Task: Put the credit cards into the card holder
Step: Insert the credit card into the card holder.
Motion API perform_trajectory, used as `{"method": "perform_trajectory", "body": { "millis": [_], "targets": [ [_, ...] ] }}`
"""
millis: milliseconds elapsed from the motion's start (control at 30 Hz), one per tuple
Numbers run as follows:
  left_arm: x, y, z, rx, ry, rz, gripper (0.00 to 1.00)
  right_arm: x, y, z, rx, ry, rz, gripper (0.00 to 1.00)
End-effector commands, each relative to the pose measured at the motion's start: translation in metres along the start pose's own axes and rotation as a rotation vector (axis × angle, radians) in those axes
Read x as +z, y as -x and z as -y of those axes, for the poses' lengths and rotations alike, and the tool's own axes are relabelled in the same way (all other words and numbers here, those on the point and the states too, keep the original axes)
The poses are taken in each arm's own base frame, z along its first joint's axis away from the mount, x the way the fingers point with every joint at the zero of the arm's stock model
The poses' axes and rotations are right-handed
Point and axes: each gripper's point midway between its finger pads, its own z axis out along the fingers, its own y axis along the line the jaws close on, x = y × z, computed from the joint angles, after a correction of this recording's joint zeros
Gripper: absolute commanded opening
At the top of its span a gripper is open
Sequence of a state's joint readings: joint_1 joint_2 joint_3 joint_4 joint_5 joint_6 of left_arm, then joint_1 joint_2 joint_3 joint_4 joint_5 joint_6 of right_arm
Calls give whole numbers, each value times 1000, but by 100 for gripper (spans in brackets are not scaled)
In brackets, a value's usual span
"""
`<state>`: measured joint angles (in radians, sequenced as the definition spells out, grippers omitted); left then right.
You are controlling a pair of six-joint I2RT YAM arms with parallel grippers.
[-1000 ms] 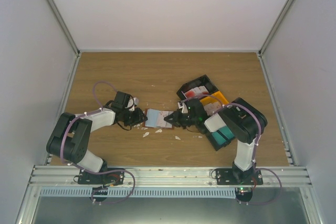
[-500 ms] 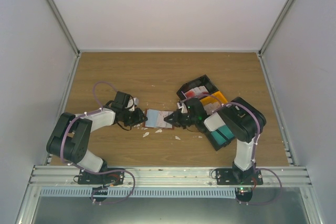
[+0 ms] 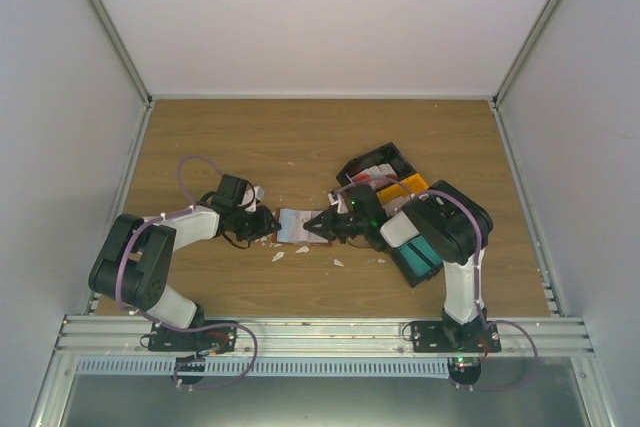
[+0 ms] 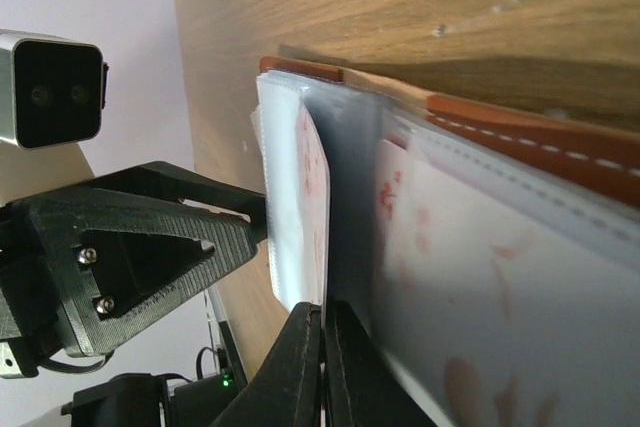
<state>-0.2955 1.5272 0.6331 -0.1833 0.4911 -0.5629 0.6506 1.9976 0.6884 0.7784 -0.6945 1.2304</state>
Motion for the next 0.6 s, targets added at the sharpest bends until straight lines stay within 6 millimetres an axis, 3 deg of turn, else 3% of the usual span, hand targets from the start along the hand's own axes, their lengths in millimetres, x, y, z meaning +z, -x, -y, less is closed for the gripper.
{"method": "perform_trajectory", "body": {
  "millis": [0, 567],
  "targets": [
    [5, -9, -3, 14, -16, -30, 31, 13, -6, 7, 12, -23, -29, 3],
    [7, -11, -5, 13, -14, -38, 21, 28, -16, 6, -8, -16, -101, 3]
  ]
}}
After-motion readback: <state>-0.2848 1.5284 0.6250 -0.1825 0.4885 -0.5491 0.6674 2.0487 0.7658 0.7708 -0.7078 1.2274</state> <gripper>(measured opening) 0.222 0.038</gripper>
